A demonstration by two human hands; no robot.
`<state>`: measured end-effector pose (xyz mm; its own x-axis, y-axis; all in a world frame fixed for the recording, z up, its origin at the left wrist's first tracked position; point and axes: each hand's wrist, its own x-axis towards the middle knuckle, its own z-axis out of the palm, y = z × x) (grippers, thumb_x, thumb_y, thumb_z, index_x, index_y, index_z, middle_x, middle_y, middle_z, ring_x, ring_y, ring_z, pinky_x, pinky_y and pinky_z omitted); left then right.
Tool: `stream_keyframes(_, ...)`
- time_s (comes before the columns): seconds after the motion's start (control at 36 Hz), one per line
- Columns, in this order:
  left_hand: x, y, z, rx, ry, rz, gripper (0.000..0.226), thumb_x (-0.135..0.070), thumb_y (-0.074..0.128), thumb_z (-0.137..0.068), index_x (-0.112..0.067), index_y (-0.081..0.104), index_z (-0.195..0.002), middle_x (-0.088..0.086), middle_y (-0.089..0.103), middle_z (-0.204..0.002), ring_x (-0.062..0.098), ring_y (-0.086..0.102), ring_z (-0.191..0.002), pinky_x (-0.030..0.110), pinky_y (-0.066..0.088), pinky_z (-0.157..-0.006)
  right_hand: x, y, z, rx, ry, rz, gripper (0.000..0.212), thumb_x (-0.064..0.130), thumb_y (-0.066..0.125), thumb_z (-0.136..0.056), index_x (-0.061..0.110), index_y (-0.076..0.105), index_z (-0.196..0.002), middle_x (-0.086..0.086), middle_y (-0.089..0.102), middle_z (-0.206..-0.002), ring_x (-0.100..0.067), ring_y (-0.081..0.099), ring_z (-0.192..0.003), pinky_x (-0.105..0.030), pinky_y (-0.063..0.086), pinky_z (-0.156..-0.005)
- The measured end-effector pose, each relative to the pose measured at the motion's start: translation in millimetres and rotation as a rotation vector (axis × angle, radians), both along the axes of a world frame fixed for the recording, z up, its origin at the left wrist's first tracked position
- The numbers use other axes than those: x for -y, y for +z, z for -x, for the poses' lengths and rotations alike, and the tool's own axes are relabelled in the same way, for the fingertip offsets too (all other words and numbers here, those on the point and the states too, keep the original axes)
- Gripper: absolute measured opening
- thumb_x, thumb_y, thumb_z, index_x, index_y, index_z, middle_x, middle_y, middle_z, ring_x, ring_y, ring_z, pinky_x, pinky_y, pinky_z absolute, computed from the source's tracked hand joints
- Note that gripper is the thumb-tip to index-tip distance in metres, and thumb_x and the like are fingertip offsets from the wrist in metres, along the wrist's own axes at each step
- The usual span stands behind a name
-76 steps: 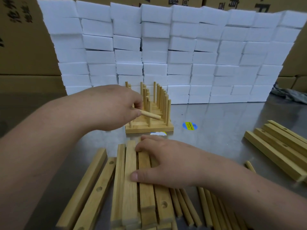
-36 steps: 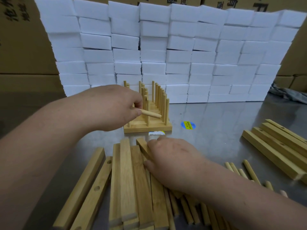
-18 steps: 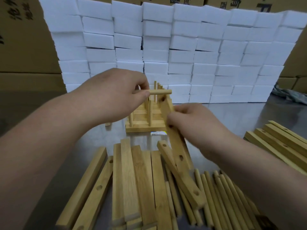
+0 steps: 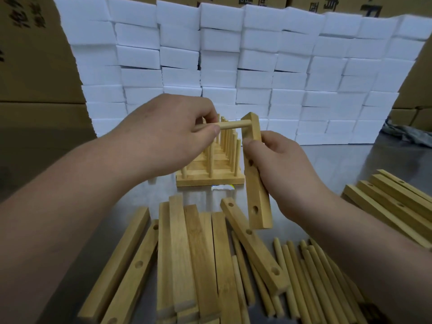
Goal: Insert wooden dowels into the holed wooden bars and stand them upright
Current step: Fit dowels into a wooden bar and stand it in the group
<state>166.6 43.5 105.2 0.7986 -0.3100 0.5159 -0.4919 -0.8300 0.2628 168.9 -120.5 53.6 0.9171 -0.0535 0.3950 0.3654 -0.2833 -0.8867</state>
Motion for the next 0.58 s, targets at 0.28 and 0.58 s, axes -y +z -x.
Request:
stream_keyframes(0.28,-1.9,0.7,-0.3,-0.002,0.045,-0.013,0.014,-0.042,0.045,-0.086,-0.036,0.054,-0.077,-0.012,0.054,-0.063,-0.001,0.047,-0.056,0.024,0.026,-0.048,-1.8,1.2,5.0,-0.029,0.118,-0.037,0.020,0.029,0.044,-0.093,0.034,0.063,-0.098,0.024,0.055,-0.053,0.005,0.053,-0.051,-0.009,0.038,-0.047)
stream_keyframes(0.58,-0.1,0.2,2.0,-0.029,-0.004,-0.030,0.013,-0.045,0.045,-0.078,-0.038,0.054,-0.074,-0.011,0.055,-0.062,-0.006,0.048,-0.060,0.023,0.027,-0.049,1.6,9.2,5.7,-0.104,0.070,-0.179,0.022,0.021,0.032,-0.093,0.029,0.049,-0.083,-0.002,0.049,-0.065,-0.012,0.043,-0.056,-0.035,0.038,-0.064)
